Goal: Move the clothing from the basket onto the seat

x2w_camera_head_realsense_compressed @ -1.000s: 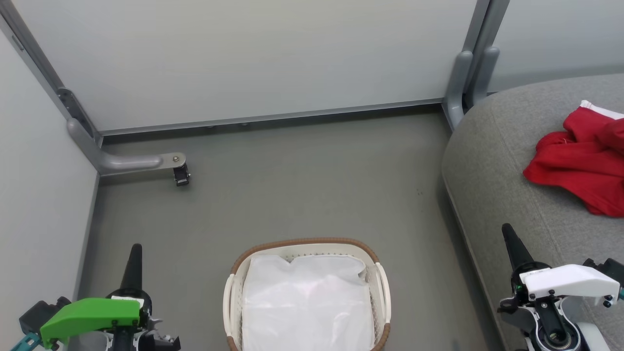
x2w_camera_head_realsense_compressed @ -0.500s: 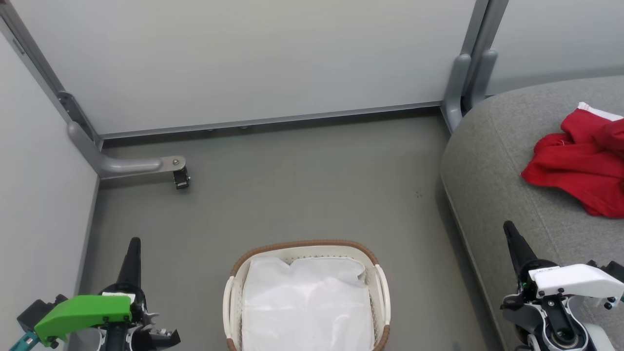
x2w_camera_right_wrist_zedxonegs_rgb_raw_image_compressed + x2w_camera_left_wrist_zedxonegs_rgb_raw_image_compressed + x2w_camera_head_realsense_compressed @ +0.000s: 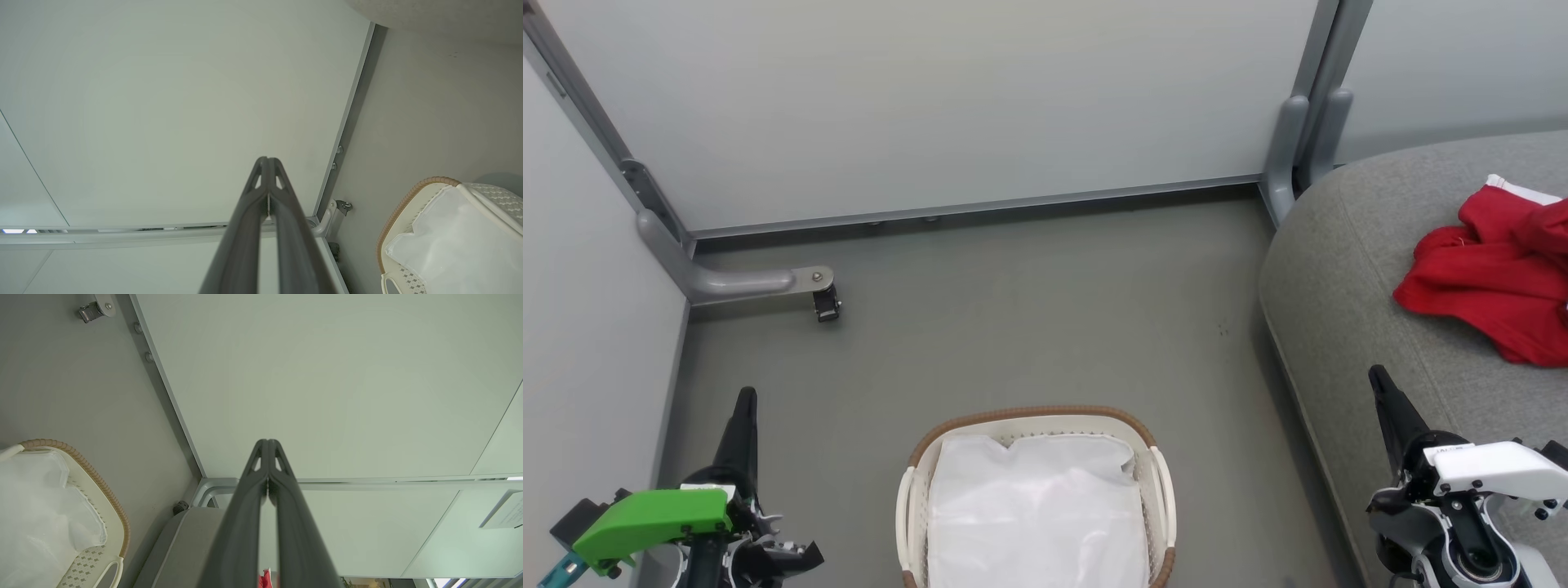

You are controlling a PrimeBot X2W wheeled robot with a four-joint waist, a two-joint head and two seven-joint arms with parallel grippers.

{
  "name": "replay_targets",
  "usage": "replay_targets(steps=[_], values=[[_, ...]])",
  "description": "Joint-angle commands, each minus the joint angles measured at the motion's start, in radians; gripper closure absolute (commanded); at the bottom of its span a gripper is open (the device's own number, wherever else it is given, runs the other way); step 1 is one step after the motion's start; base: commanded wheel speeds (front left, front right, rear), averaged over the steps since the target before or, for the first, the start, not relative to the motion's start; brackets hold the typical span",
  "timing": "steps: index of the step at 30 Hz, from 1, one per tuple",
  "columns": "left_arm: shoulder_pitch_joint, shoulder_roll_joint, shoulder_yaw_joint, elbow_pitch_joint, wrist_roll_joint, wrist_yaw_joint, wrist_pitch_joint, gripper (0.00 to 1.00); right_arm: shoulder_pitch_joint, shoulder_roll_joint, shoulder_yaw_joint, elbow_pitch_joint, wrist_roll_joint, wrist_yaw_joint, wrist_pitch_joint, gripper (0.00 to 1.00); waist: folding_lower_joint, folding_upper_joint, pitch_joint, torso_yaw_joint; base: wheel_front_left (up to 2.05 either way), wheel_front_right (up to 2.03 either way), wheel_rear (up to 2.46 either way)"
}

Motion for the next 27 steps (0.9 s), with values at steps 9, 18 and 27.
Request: replay_targets(steps=[9,18,27], values=[[-0.020,0.007,0.009,-0.012,-0.058,-0.007,0.017,1.00,0.010,-0.006,-0.008,-0.012,0.063,0.000,0.018,1.00,0.0000,0.0000,-0.005,-0.001,0.00,0.00,0.00],[-0.019,0.007,0.008,-0.011,-0.057,-0.007,0.016,1.00,0.010,-0.006,-0.008,-0.012,0.063,0.000,0.017,1.00,0.0000,0.0000,-0.005,-0.001,0.00,0.00,0.00],[-0.019,0.007,0.008,-0.012,-0.057,-0.007,0.016,1.00,0.010,-0.006,-0.007,-0.012,0.063,0.000,0.017,1.00,0.0000,0.0000,-0.005,-0.001,0.00,0.00,0.00]])
